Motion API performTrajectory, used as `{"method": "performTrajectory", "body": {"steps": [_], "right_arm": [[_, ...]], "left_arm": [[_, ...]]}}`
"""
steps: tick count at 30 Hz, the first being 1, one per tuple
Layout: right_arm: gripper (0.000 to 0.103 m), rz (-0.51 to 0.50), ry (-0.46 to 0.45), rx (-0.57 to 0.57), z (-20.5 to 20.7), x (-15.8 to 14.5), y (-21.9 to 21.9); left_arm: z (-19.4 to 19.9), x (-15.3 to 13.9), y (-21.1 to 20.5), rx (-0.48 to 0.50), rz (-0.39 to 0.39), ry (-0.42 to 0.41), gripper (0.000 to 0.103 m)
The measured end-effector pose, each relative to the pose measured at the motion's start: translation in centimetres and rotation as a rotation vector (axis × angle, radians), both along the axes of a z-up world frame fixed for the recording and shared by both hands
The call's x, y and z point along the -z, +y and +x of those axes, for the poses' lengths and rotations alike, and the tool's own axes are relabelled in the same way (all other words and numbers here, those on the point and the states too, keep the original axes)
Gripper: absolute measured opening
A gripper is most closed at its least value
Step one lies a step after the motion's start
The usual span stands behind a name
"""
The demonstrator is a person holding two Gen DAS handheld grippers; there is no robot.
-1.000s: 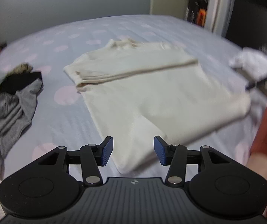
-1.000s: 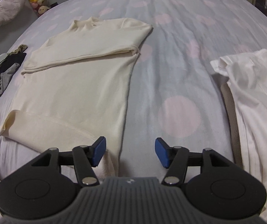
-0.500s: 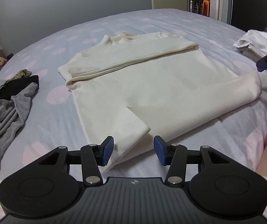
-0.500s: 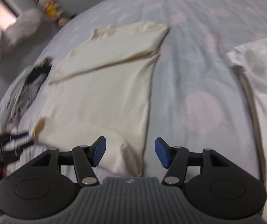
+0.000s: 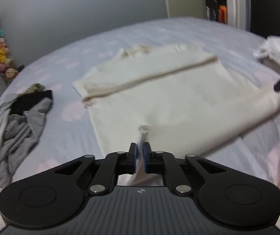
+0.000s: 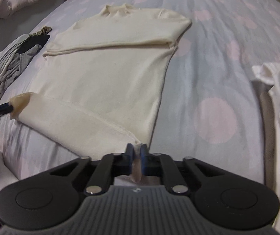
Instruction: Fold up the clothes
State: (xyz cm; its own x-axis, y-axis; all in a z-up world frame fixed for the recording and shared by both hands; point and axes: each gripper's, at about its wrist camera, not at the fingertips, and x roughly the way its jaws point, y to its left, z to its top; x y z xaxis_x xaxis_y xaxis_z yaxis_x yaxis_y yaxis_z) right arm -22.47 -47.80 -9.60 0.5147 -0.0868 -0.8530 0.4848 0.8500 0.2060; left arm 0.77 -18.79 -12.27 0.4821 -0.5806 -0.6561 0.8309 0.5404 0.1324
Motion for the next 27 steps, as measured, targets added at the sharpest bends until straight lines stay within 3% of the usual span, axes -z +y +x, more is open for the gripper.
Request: {"method": "performTrajectory", "body": {"steps": [6,11,20,27], "right_arm": [[0.008,-0.125,-0.116,0.076,-1.7,-2.9,0.9],[0.007,-0.165,-0.223,0.158,-3.0,-5.5,1.8],[0.007,-0.302,-0.308,0.182,-1.6,-9.8,2.9],[0.007,-0.393,-0.307,0.178,1.5,-11.4,1.2]], "left_arm": [[1.1,-3.0,3.6,-0.099,-0.170,0.036,0.004],[2.0,-5.5,6.6,-0.180,-0.309,0.065,0.004],[2.7,-7.2,5.8,-0.178,-0.345,0.033,0.003],[5.1,-8.7,3.7,-0.147,-0.304,-0.008,0.003]]}}
